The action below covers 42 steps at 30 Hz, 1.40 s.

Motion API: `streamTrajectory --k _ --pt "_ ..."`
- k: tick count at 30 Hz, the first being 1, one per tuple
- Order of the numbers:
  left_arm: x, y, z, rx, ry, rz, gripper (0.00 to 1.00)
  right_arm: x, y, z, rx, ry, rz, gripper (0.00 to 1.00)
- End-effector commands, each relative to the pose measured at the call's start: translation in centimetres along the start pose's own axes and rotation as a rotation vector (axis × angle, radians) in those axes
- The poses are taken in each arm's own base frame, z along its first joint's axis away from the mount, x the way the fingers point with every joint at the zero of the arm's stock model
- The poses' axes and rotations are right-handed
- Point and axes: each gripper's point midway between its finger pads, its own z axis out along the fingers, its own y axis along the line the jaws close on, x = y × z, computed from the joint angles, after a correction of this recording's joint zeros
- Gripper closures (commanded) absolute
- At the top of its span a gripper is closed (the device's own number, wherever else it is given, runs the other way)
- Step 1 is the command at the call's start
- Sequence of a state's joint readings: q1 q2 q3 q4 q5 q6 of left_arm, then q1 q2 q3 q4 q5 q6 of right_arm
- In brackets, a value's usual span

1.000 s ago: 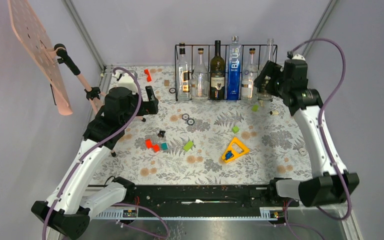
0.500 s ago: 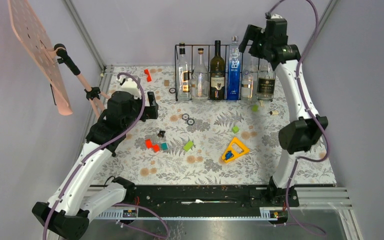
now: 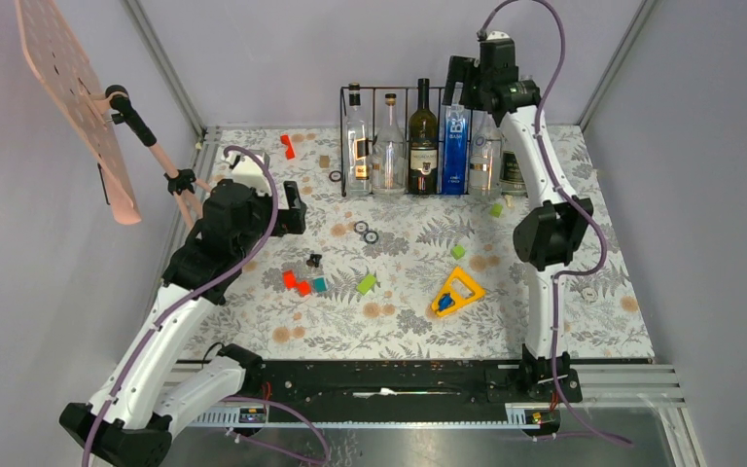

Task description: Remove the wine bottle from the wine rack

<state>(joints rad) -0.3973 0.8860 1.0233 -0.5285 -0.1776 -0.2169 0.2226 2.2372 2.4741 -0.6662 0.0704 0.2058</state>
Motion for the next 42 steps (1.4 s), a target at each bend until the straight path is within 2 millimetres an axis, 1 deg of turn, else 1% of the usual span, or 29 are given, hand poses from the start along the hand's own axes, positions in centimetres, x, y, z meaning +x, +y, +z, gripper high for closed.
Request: streamTrajectory --k 1,4,7,9,11,14,15,20,24,26,29,31,33,34,35,36,37,39,42 --pt "-2.2 -0.3 -0.6 0.019 -0.086 -0.01 0.01 -0.7 0.2 1.8 0.003 -0.059 -0.055 0.0" --pt "-2.3 -0.5 -0.8 0.032 -0.087 -0.012 0.01 0.3 0.6 3.6 -0.017 -0.053 -0.066 0.0" --pt "-2.7 -0.6 -1.4 0.045 -0.101 -0.014 0.01 1.1 0.8 5.1 -0.019 -0.053 -0.077 0.0" --pt "-2.9 -0.4 -2.0 0.037 -0.106 -0.017 0.01 1.2 0.7 5.9 0.001 -0.065 -0.076 0.0" --pt "-2.9 -0.2 -2.4 0.029 -0.105 -0.013 0.01 1.2 -0.1 6.9 0.046 -0.085 -0.067 0.01" --pt "-2.5 0.0 -2.6 0.02 -0.088 -0.003 0.01 1.0 -0.5 8.0 0.076 -0.115 -0.06 0.01" --pt "-2.4 0.1 -2.7 0.019 -0.084 -0.004 0.01 1.0 -0.9 8.3 0.098 -0.123 -0.055 0.0" --pt "-2.4 0.0 -3.3 0.033 -0.097 0.001 0.02 0.7 -1.4 9.6 0.126 -0.167 -0.041 0.01" --pt "-2.3 0.2 -3.4 0.024 -0.099 -0.005 0.02 0.5 -2.0 10.3 0.158 -0.199 -0.039 0.15" --pt "-2.2 0.2 -3.4 0.026 -0.095 -0.003 0.02 0.3 -1.9 10.6 0.152 -0.209 -0.051 0.2" --pt "-1.9 0.2 -3.5 0.025 -0.084 0.001 0.04 0.2 -1.9 10.9 0.156 -0.214 -0.075 0.32" --pt "-1.7 0.4 -3.6 0.018 -0.084 -0.006 0.04 0.3 -1.4 11.1 0.132 -0.212 -0.077 0.44" --pt "-1.7 0.6 -3.8 0.006 -0.088 -0.013 0.04 0.1 -1.0 10.9 0.109 -0.215 -0.068 0.6" --pt "-1.7 0.8 -3.9 -0.003 -0.093 -0.018 0.04 -0.3 -0.6 10.6 0.089 -0.226 -0.06 0.72" --pt "-1.8 0.9 -4.1 -0.009 -0.099 -0.026 0.04 -0.6 0.0 10.2 0.063 -0.236 -0.053 0.81" --pt "-1.9 1.0 -4.2 -0.013 -0.106 -0.034 0.04 -1.1 0.5 9.6 0.04 -0.251 -0.046 0.88" --pt "-2.1 1.0 -4.5 -0.013 -0.116 -0.044 0.04 -1.8 1.0 9.0 0.021 -0.273 -0.04 0.93" --pt "-2.5 0.9 -4.9 -0.004 -0.142 -0.062 0.04 -3.0 1.7 7.5 -0.001 -0.312 -0.033 1.0" --pt "-3.0 0.6 -5.4 0.025 -0.187 -0.069 0.04 -5.0 2.6 5.2 -0.024 -0.36 -0.008 1.0"
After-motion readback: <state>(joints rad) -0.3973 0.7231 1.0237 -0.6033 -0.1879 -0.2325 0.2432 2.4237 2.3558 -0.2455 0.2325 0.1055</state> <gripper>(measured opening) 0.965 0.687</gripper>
